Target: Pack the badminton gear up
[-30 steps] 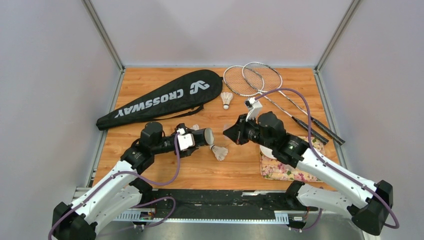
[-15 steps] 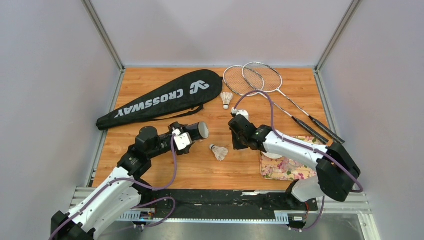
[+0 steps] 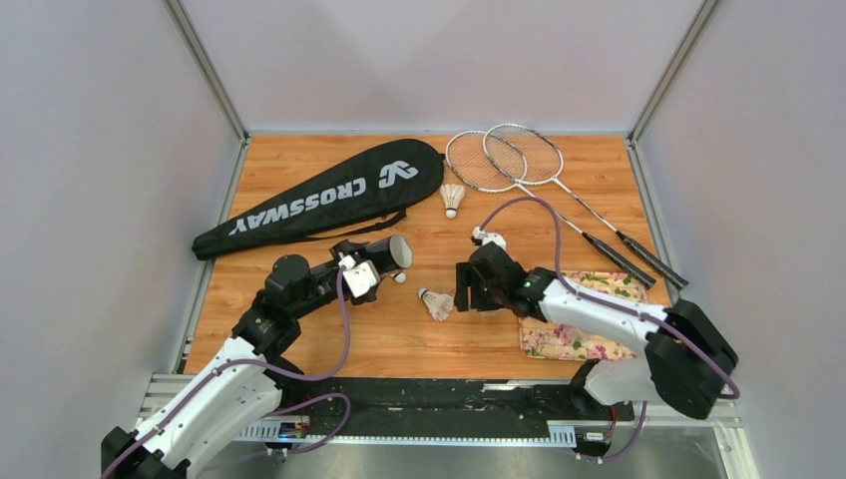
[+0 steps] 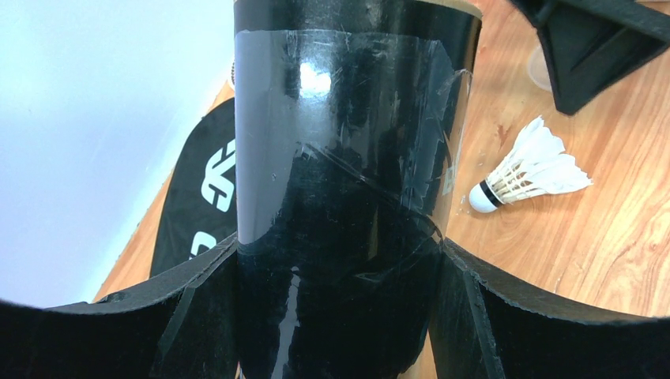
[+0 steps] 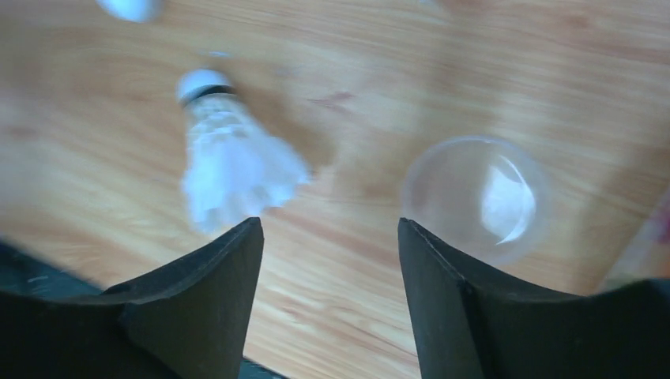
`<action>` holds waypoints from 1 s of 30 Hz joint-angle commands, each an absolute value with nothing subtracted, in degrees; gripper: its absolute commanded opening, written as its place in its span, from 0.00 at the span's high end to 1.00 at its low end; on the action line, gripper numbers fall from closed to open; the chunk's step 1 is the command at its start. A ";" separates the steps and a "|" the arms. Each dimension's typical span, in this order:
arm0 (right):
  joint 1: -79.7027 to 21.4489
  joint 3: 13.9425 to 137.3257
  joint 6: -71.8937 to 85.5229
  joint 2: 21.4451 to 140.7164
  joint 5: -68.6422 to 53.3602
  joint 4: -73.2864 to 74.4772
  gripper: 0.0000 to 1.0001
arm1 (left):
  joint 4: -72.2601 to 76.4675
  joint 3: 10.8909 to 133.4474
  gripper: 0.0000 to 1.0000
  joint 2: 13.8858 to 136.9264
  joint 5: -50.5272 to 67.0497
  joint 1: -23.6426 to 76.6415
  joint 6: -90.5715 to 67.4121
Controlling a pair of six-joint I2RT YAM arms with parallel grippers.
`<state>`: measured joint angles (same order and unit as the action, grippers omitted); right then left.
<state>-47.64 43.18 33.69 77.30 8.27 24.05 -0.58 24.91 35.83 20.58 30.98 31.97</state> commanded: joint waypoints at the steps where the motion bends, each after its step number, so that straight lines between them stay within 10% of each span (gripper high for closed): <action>1: -50.17 32.92 47.26 68.04 -1.84 1.19 0.30 | 2.90 25.31 0.82 34.54 20.74 30.85 31.38; 17: -53.61 31.90 53.26 79.27 6.24 -17.40 0.44 | 2.90 25.14 0.82 34.98 22.32 30.94 31.02; 21: -53.70 31.90 53.79 79.89 7.73 -17.32 0.60 | 2.90 25.14 0.82 35.07 22.67 30.85 30.85; 25: -53.70 33.39 51.25 78.06 8.52 -13.46 0.97 | 2.81 25.14 0.82 35.24 22.94 30.85 30.85; 30: -51.25 37.78 37.65 70.24 2.41 -0.67 1.00 | 2.20 25.31 0.82 35.59 25.66 30.94 30.85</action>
